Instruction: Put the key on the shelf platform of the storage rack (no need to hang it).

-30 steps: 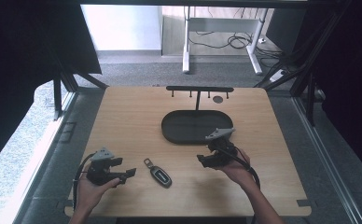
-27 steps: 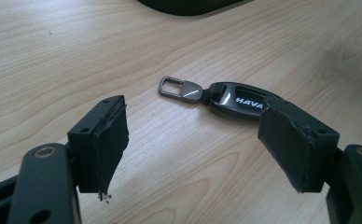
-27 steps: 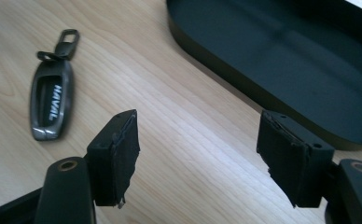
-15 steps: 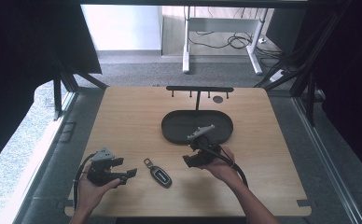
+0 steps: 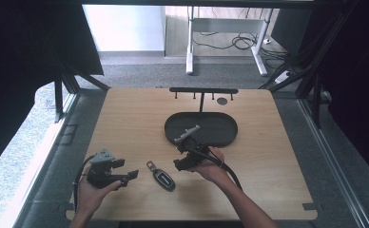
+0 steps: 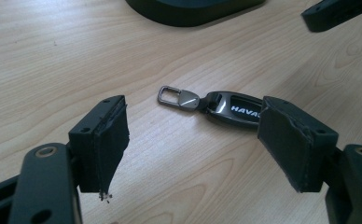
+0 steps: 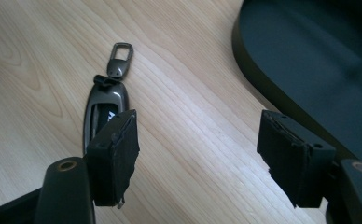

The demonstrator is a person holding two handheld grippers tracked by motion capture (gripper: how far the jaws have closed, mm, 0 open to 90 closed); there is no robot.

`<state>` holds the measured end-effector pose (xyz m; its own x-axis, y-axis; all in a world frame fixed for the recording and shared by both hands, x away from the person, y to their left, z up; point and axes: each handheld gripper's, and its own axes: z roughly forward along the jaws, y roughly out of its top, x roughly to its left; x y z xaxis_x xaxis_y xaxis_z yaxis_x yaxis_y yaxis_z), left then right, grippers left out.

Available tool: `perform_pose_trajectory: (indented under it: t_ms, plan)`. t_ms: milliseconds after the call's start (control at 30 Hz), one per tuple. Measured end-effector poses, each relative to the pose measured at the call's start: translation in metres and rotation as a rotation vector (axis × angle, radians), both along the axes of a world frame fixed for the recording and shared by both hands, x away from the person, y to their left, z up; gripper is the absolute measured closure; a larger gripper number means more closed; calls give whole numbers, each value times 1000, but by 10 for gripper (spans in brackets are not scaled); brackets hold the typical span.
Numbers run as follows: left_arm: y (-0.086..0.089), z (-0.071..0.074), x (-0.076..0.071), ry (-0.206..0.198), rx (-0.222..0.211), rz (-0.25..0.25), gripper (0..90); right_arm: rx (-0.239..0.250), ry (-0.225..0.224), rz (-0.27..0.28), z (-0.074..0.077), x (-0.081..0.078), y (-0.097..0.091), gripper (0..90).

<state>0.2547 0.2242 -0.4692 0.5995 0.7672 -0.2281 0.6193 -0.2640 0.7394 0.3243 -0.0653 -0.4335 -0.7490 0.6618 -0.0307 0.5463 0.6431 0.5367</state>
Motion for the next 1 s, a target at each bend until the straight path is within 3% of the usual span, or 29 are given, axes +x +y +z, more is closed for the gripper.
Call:
perform_pose_trajectory:
  t_ms: [400, 1000]
  plan:
    - [-3, -2, 1, 4, 15, -5, 250, 6, 39, 29, -18, 1, 29, 291]
    - [-1, -2, 1, 3, 23, -2, 250, -45, 115, 77, -53, -3, 62, 299]
